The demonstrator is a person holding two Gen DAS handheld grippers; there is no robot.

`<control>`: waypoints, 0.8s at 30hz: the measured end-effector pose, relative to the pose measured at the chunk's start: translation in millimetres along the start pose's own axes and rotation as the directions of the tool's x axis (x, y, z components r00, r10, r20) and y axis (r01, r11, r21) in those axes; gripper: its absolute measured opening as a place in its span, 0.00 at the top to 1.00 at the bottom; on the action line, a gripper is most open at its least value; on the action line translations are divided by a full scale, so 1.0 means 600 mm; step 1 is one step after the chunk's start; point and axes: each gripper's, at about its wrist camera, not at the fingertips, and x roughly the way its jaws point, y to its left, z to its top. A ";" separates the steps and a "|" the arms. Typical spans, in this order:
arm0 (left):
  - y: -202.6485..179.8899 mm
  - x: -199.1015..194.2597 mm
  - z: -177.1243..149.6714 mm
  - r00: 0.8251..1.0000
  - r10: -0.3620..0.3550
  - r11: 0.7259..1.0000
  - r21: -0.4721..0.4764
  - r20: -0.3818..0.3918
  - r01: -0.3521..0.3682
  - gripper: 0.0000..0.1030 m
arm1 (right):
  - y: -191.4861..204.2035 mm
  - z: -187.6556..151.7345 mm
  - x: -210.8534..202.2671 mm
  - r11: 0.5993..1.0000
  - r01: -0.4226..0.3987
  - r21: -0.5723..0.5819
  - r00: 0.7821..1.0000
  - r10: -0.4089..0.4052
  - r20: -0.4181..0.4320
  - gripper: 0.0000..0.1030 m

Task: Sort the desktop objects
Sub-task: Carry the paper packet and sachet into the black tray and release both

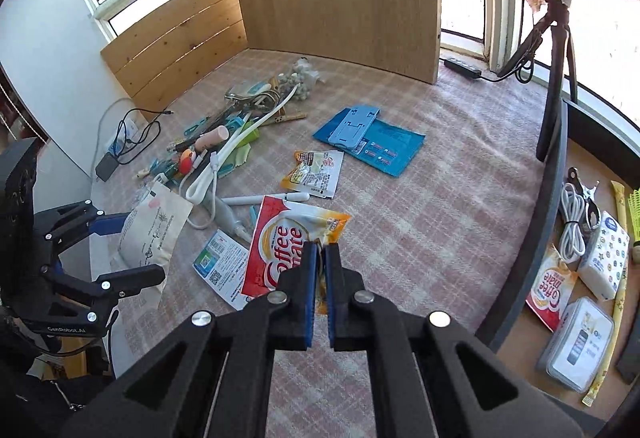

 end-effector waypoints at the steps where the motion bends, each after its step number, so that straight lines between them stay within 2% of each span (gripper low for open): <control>1: -0.012 0.000 0.020 1.000 -0.006 1.000 0.023 0.014 0.005 0.39 | -0.014 0.002 -0.018 1.000 0.014 0.013 1.000 -0.014 0.017 0.96; 6: -0.077 -0.011 0.111 0.994 -0.061 0.992 0.117 0.087 0.051 0.39 | -0.106 0.003 -0.113 0.991 0.108 0.085 0.989 -0.116 0.089 0.96; 11: -0.168 -0.005 0.206 0.979 -0.151 0.975 0.184 0.138 0.124 0.39 | -0.217 -0.018 -0.197 0.957 0.217 0.193 0.962 -0.243 0.126 0.96; 13: -0.212 0.006 0.238 0.972 -0.195 0.964 0.208 0.133 0.165 0.39 | -0.256 -0.032 -0.224 0.938 0.260 0.228 0.948 -0.293 0.126 0.96; 16: -0.283 0.030 0.272 0.968 -0.224 0.948 0.257 0.113 0.189 0.39 | -0.308 -0.057 -0.258 0.910 0.308 0.279 0.930 -0.349 0.113 0.96; 19: -0.352 0.054 0.293 0.965 -0.248 0.931 0.298 0.089 0.212 0.39 | -0.352 -0.086 -0.283 0.882 0.347 0.320 0.914 -0.394 0.094 0.96; 24: -0.425 0.086 0.313 0.952 -0.301 0.908 0.319 0.047 0.271 0.39 | -0.406 -0.117 -0.302 0.843 0.395 0.366 0.892 -0.447 0.066 0.96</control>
